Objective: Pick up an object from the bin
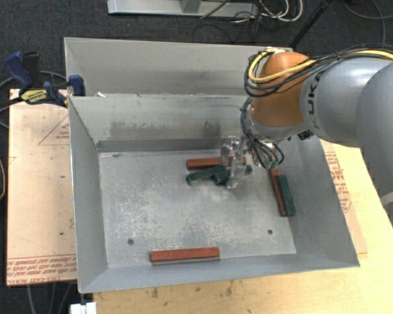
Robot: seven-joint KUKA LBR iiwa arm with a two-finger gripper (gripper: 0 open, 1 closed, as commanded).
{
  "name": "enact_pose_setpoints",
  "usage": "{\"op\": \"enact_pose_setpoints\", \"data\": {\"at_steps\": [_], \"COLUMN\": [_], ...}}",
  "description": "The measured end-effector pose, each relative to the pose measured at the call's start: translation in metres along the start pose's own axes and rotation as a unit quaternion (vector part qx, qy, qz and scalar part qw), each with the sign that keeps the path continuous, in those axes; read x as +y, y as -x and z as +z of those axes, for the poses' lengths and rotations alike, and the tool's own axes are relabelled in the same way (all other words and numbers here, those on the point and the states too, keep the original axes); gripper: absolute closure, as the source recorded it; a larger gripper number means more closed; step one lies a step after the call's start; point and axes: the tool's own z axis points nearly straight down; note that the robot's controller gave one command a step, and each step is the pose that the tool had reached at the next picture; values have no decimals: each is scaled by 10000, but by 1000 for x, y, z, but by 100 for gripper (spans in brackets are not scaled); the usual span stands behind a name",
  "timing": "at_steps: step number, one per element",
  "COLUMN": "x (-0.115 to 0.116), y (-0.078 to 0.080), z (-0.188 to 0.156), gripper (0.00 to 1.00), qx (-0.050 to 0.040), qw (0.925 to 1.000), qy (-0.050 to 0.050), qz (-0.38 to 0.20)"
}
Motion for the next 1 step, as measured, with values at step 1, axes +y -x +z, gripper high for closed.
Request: {"op": "enact_pose_setpoints", "data": {"at_steps": [1], "x": [-52], "y": [-3], "z": [-165], "gripper": [100], "qx": [18], "qw": [9590], "qy": [0], "qz": [-2836]}}
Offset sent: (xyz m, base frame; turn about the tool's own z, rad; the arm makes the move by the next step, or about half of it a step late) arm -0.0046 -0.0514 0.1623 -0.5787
